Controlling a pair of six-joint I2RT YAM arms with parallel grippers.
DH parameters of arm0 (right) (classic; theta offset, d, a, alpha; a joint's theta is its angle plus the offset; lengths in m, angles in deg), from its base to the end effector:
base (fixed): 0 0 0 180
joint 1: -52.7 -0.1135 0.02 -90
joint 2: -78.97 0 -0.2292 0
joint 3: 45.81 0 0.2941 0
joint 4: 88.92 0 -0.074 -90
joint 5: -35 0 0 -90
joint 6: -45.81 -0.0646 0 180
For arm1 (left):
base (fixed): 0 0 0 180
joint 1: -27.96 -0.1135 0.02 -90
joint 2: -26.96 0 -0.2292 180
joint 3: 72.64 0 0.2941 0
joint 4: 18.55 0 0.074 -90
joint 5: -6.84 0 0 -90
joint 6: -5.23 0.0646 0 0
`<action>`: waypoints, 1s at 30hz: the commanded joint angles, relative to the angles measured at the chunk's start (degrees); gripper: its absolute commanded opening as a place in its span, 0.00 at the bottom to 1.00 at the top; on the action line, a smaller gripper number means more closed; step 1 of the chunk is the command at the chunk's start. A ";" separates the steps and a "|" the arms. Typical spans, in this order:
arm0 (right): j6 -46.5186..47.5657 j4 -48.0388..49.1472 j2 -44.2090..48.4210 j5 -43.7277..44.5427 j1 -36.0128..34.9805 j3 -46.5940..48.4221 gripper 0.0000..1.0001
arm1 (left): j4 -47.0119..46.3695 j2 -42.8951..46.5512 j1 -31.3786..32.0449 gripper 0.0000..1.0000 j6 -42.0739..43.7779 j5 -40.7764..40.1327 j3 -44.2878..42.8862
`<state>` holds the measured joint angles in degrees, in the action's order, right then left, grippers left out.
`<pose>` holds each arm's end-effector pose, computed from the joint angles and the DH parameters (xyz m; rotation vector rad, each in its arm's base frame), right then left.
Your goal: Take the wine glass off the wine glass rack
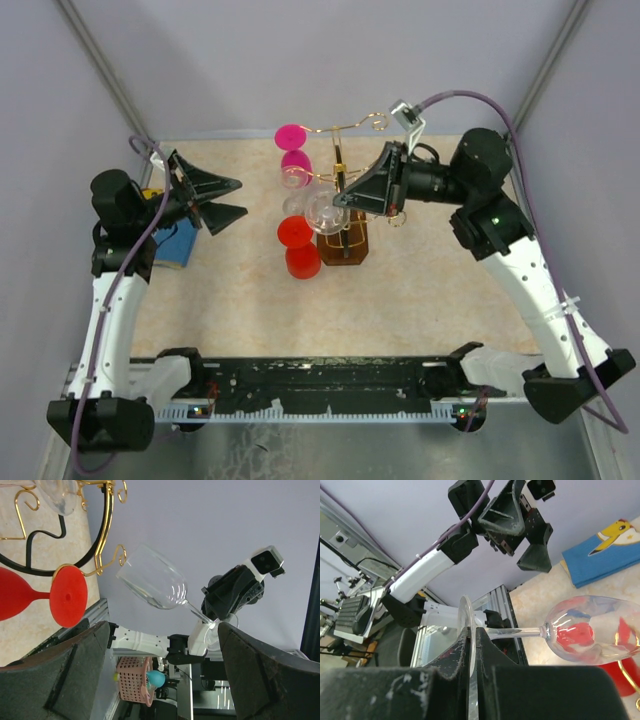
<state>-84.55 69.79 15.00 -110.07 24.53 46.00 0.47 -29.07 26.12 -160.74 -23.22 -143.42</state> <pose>0.2304 0.1835 0.4695 -0.7182 1.5968 1.6056 0.2841 -0.0468 0.3705 -0.3658 1.9268 -1.7630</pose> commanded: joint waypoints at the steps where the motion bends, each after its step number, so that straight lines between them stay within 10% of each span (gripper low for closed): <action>1: 4.52 2.66 -4.10 1.77 -3.10 8.73 0.00 | -5.25 0.75 1.09 0.95 -5.47 1.31 -1.95; 30: 15.05 -7.08 -27.44 1.84 -16.55 37.29 0.00 | -8.14 -3.19 2.57 1.00 -11.45 -0.57 2.42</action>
<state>-74.60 64.17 -10.79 -108.34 10.28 75.88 -5.61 -31.54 28.32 -171.14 -23.81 -142.22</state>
